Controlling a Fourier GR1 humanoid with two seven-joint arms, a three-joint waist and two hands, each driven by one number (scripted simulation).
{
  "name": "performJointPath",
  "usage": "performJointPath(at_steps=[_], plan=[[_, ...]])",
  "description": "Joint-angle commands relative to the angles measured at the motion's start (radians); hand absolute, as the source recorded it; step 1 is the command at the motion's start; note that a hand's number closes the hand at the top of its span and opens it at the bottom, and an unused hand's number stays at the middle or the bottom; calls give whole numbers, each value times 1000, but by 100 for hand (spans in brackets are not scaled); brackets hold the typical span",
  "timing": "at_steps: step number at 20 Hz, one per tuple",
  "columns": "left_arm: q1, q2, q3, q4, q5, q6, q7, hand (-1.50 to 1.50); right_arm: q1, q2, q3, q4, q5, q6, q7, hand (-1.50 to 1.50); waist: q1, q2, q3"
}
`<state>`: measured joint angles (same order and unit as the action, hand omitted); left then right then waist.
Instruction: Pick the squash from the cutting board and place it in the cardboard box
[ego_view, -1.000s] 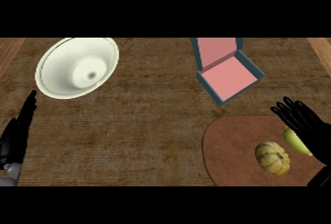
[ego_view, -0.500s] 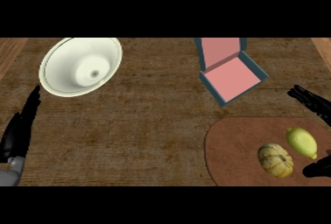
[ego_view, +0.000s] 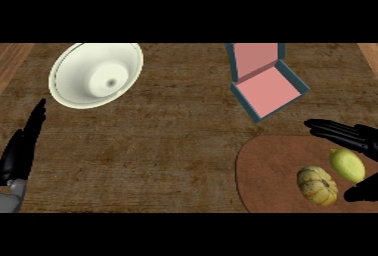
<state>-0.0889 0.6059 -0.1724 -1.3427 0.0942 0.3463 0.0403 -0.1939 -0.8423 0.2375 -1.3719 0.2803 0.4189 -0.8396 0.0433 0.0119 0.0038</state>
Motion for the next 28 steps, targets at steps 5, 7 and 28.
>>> performJointPath(at_steps=[5, 7, 28], plan=[[-30, 19, 56, 57, 7, -52, -16, 0, -132, -19, 148, 188, 161, 22, -228, -150, -19, -6, -3], [-34, -39, 25, 56, -42, 3, -10, 0, -196, 49, 175, 249, 189, -6, -203, -150, -19, -6, -3], [-30, -36, 106, 74, -49, -75, -1, 0, -146, -26, 276, 161, 112, -32, -329, -150, -46, -13, -4]])
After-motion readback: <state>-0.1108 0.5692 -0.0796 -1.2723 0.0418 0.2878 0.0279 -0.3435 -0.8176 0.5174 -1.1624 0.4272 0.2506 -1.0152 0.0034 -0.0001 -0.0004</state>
